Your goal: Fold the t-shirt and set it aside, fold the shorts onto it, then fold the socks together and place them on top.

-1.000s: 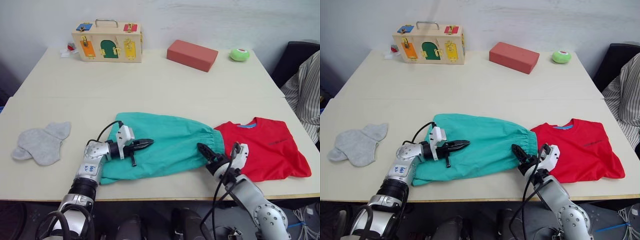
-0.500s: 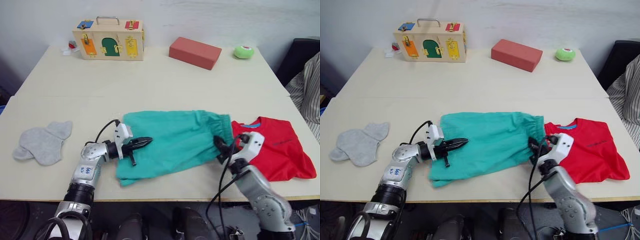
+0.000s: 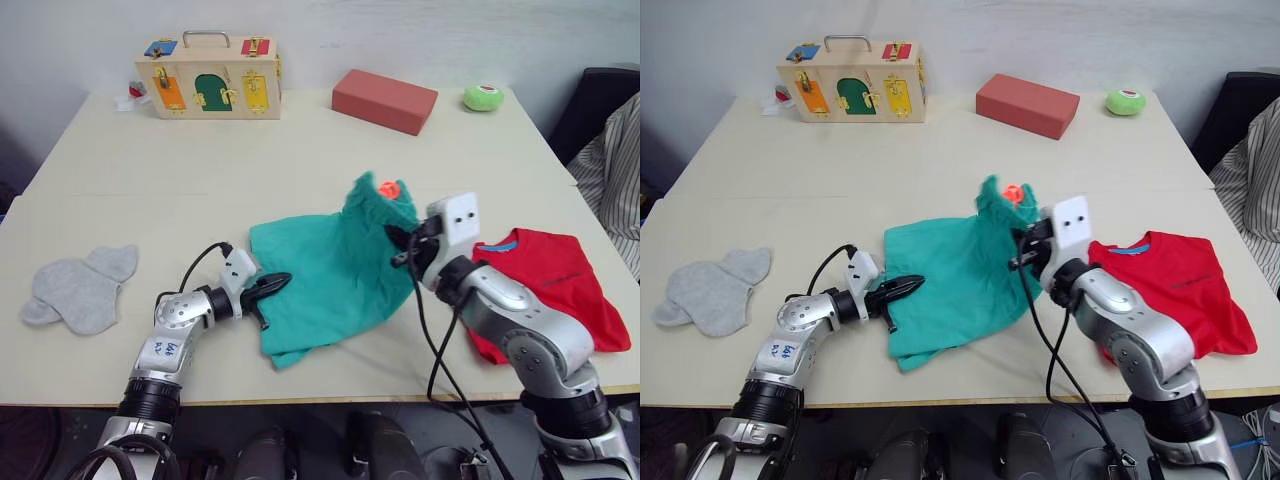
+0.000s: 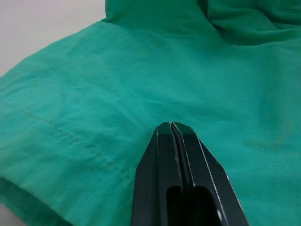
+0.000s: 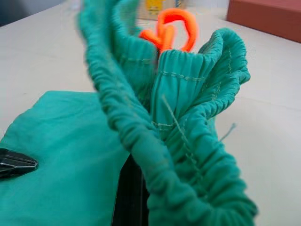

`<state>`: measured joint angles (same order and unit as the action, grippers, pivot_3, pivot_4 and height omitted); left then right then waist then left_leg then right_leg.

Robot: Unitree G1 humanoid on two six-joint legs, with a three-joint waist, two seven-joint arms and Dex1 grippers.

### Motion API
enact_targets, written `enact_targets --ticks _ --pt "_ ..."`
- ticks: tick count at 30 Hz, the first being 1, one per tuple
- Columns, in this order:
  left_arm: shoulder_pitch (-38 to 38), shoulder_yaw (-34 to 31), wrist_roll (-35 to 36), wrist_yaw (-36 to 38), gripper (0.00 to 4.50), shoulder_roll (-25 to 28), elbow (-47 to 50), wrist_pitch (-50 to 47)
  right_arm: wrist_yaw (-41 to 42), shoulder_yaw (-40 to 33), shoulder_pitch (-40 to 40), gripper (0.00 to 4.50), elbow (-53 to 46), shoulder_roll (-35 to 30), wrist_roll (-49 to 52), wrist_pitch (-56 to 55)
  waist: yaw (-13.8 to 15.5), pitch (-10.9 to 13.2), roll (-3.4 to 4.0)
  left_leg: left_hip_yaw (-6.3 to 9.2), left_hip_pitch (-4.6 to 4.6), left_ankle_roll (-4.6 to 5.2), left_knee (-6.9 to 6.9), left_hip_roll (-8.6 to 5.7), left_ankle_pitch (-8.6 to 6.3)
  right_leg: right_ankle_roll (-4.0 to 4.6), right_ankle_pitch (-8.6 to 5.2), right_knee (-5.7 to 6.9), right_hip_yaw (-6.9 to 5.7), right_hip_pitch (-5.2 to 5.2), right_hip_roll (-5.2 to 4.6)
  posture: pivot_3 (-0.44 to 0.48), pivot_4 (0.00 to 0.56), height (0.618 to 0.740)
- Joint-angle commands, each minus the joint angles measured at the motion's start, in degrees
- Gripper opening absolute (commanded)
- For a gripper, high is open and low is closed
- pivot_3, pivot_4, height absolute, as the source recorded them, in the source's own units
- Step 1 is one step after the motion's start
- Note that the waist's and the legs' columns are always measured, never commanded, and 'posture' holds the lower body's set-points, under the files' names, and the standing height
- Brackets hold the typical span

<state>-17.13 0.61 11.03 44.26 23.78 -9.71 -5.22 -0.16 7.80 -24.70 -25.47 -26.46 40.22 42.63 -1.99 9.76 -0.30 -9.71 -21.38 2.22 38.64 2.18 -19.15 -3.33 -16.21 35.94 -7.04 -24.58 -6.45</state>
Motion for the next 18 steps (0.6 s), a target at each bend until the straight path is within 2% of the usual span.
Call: enact_targets --ticks 1,7,18 --pt "2.9 -1.0 0.0 -0.5 0.00 1.3 -0.3 -0.7 1.5 4.1 -4.1 0.04 1.7 4.0 -4.1 0.6 0.0 0.0 0.00 0.00 0.01 0.00 0.00 0.00 0.03 0.00 0.00 0.02 0.00 0.01 0.00 0.000 0.150 0.740" --pt "5.2 -2.0 0.3 -2.2 0.00 1.0 1.6 -0.6 5.9 10.8 -7.8 0.04 7.6 13.5 -8.5 1.0 -0.2 0.0 0.00 -0.07 0.10 -0.03 -0.20 -0.01 0.06 0.01 -0.01 0.00 0.03 0.01 0.01 0.000 0.150 0.740" --pt "8.8 -4.2 1.7 -4.0 0.00 0.7 2.6 0.8 13.7 17.0 -7.9 0.04 11.6 18.9 -14.8 1.4 -1.2 0.0 -0.01 -0.07 0.21 -0.16 -0.53 -0.02 0.18 0.08 -0.04 -0.03 0.03 -0.02 0.01 0.000 0.150 0.740"
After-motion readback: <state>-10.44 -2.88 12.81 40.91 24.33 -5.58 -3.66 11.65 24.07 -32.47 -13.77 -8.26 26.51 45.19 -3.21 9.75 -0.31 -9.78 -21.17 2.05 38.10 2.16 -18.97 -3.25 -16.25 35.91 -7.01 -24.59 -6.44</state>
